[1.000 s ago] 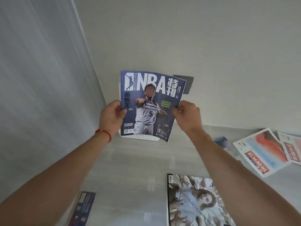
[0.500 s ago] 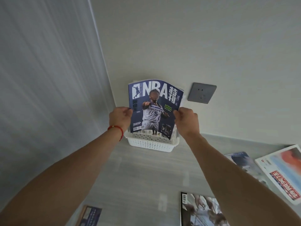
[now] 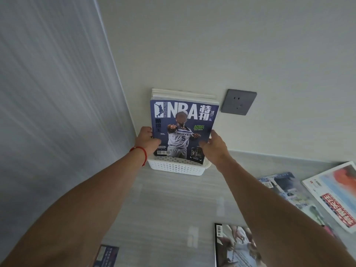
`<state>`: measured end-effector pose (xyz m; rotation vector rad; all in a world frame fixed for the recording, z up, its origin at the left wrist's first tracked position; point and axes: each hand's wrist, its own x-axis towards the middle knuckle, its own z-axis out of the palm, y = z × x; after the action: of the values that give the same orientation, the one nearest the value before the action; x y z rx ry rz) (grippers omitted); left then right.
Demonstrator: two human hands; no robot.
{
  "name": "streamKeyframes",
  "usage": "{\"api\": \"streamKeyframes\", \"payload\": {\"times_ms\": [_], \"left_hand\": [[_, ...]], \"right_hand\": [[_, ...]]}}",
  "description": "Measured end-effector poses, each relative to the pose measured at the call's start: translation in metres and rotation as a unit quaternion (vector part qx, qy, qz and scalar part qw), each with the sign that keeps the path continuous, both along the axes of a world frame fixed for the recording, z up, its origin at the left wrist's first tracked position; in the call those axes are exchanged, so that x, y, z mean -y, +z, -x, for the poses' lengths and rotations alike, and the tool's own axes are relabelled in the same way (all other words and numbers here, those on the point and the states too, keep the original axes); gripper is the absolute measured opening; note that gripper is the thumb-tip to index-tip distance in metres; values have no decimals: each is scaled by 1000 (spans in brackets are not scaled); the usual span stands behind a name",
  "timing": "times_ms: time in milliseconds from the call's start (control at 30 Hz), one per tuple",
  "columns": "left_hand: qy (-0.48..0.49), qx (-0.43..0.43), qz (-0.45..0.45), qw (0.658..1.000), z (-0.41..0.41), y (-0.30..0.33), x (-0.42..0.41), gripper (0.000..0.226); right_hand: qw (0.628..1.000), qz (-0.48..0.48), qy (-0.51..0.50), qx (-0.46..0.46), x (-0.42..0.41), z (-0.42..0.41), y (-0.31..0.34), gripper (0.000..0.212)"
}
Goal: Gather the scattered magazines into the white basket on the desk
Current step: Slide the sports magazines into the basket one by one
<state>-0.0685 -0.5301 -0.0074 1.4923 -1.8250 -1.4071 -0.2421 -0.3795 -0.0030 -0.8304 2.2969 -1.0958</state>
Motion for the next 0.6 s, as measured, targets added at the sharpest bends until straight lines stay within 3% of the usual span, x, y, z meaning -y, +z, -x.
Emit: {"api": "streamKeyframes", "payload": {"times_ms": [67,200,267,433,600], "left_hand": [[-15,11,27,999,-1,1,-10,70],[-11,31,211,977,1,6,-57,69],[-64,23,254,965,14,10,-93,77],[-313,32,248,916,68,14,-196,88],[-452,37,215,865,123,8,-293,87]], "right_hand": [[1000,-17,9,-17,-9,-2,0,38],[999,-24,18,-34,-49,-2,6,36],[998,-28,17,-54,-81,-2,8,29],[995,-50,-63,-55,-182,15,6,28],[981,-8,-193,-20,-302,47,-10,27]]}}
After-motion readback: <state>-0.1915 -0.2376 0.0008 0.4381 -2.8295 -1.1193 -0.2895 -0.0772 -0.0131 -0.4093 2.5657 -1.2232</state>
